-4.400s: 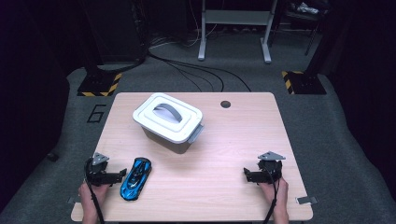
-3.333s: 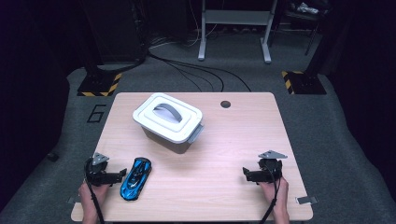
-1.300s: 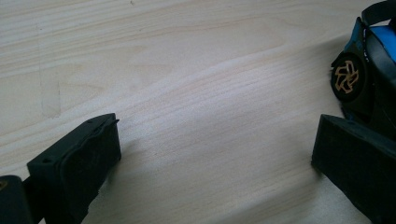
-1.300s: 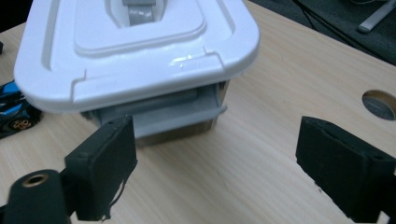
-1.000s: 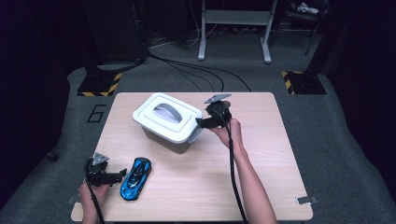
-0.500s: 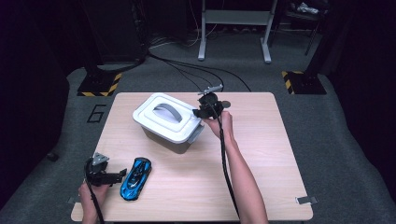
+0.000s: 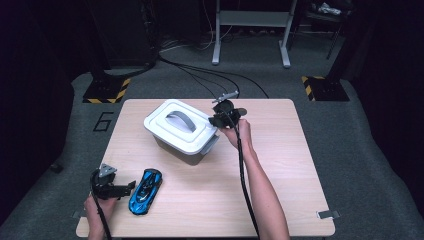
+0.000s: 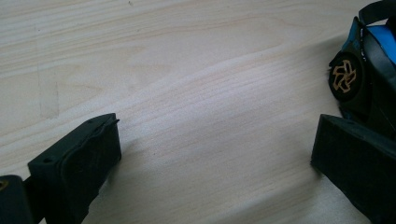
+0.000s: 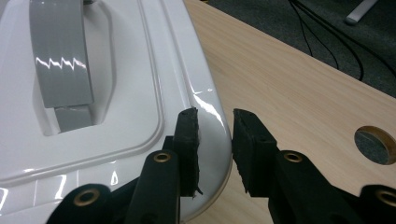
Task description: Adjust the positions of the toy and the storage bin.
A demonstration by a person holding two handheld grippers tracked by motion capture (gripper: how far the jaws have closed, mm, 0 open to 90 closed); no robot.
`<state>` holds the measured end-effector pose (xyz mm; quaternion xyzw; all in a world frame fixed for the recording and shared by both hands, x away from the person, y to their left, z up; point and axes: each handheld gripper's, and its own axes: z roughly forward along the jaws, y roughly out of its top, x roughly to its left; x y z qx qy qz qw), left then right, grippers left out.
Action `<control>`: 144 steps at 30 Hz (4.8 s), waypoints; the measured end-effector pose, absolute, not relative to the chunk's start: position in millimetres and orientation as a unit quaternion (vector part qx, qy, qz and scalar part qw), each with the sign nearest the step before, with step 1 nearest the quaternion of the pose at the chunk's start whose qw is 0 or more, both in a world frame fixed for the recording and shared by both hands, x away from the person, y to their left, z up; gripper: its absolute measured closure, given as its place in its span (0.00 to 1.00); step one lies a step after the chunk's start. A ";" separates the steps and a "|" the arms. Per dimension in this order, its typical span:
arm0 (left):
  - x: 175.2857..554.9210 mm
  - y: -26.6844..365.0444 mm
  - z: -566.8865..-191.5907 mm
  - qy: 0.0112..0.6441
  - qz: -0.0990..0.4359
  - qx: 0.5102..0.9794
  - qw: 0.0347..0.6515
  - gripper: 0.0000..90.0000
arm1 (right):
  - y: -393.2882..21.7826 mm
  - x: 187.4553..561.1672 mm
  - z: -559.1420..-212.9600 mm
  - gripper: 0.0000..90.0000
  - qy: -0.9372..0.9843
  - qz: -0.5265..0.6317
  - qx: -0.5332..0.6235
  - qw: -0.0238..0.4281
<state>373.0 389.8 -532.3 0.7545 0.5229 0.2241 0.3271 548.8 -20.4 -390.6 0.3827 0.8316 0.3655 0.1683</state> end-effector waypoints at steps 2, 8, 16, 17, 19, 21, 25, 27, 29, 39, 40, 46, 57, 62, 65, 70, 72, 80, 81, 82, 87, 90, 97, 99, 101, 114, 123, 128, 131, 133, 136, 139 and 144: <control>373.0 389.7 -532.4 0.523 0.224 0.754 0.327 0.01 | -22.2 546.8 -389.6 0.80 0.834 0.363 0.381 0.168; 372.9 389.6 -532.3 0.523 0.226 0.754 0.327 0.01 | -26.9 537.5 -388.5 0.79 0.835 0.358 0.380 0.171; 372.8 389.9 -531.7 0.523 0.222 0.756 0.324 0.01 | -22.4 526.2 -379.5 0.59 0.831 0.389 0.362 0.167; 372.8 389.9 -531.7 0.523 0.222 0.756 0.324 0.01 | -17.6 523.5 -376.8 0.59 0.832 0.393 0.353 0.167; 372.8 389.9 -531.7 0.523 0.222 0.756 0.324 0.01 | -9.6 520.2 -373.6 0.58 0.835 0.398 0.343 0.162; 372.8 389.9 -531.7 0.523 0.223 0.756 0.324 0.01 | 0.6 518.6 -371.6 0.58 0.839 0.400 0.334 0.154; 372.4 389.9 -531.7 0.524 0.222 0.756 0.324 0.01 | 20.5 521.0 -374.5 0.57 0.849 0.397 0.319 0.142; 372.5 389.6 -532.2 0.525 0.225 0.753 0.326 0.01 | 26.8 524.4 -377.6 0.57 0.852 0.395 0.317 0.133; 372.5 389.6 -532.3 0.524 0.225 0.753 0.327 0.01 | 28.6 528.6 -379.1 0.59 0.849 0.407 0.313 0.123; 372.4 389.6 -532.2 0.524 0.225 0.754 0.326 0.01 | 34.2 528.2 -386.8 0.73 0.861 0.385 0.313 0.114; 372.4 389.9 -531.6 0.524 0.222 0.756 0.324 0.01 | 34.0 527.6 -386.5 0.73 0.860 0.383 0.316 0.114; 372.5 389.7 -532.1 0.524 0.224 0.754 0.326 0.02 | 27.3 521.5 -385.2 0.74 0.859 0.372 0.326 0.127; 372.4 389.8 -531.7 0.524 0.222 0.756 0.324 0.02 | -1.4 510.6 -384.9 0.74 0.845 0.366 0.361 0.148; 372.4 389.9 -531.7 0.524 0.222 0.756 0.324 0.02 | -17.9 505.9 -384.7 0.74 0.834 0.361 0.385 0.161; 372.4 389.8 -531.7 0.524 0.222 0.756 0.324 0.02 | -23.4 503.6 -384.5 0.74 0.828 0.358 0.398 0.167; 372.4 389.8 -531.7 0.524 0.222 0.755 0.324 0.01 | -33.4 500.5 -385.4 0.74 0.816 0.362 0.418 0.170; 372.4 389.8 -531.7 0.524 0.222 0.755 0.324 0.01 | -37.6 499.3 -385.4 0.63 0.814 0.357 0.422 0.181; 372.4 389.8 -531.7 0.524 0.222 0.756 0.324 0.02 | -55.9 488.8 -381.2 0.53 0.808 0.372 0.415 0.189; 372.4 389.9 -531.7 0.524 0.222 0.756 0.324 0.02 | -58.2 487.1 -380.2 0.53 0.807 0.374 0.417 0.189; 372.4 389.8 -531.7 0.524 0.222 0.756 0.324 0.02 | -62.6 485.7 -378.7 0.52 0.805 0.376 0.415 0.194; 372.4 389.8 -531.7 0.524 0.222 0.756 0.324 0.01 | -71.4 484.1 -376.5 0.51 0.807 0.384 0.407 0.187; 372.4 389.8 -531.7 0.524 0.222 0.756 0.324 0.02 | -65.9 486.5 -376.4 0.51 0.810 0.386 0.403 0.182; 372.4 389.8 -531.7 0.524 0.222 0.756 0.324 0.01 | -41.0 509.0 -374.2 0.56 0.816 0.391 0.390 0.169; 372.4 389.9 -531.7 0.524 0.222 0.756 0.324 0.01 | -38.3 511.7 -374.1 0.57 0.816 0.393 0.390 0.165; 372.4 389.8 -531.7 0.524 0.222 0.756 0.324 0.01 | -31.9 517.4 -374.4 0.68 0.821 0.389 0.384 0.169; 372.4 389.8 -531.7 0.524 0.222 0.756 0.324 0.02 | -35.2 508.8 -373.4 0.75 0.809 0.365 0.422 0.187; 372.4 389.8 -531.7 0.524 0.222 0.756 0.324 0.02 | -47.0 496.7 -373.5 0.70 0.797 0.361 0.444 0.193; 372.4 389.8 -531.7 0.524 0.222 0.756 0.324 0.02 | -62.0 488.5 -370.3 0.50 0.794 0.373 0.437 0.198; 372.4 389.8 -531.7 0.524 0.222 0.756 0.324 0.02 | -79.7 475.7 -366.1 0.45 0.786 0.382 0.438 0.209; 372.4 389.8 -531.7 0.524 0.222 0.756 0.324 0.02 | -85.6 473.5 -365.8 0.45 0.786 0.384 0.435 0.212; 372.4 389.8 -531.7 0.524 0.222 0.756 0.324 0.01 | -102.4 469.7 -366.2 0.47 0.777 0.387 0.447 0.215; 372.4 389.8 -531.6 0.524 0.222 0.756 0.324 0.01 | -117.6 470.1 -370.6 0.51 0.771 0.379 0.465 0.214; 372.4 389.8 -531.7 0.524 0.222 0.756 0.324 0.01 | -135.5 473.3 -382.9 0.59 0.762 0.375 0.488 0.203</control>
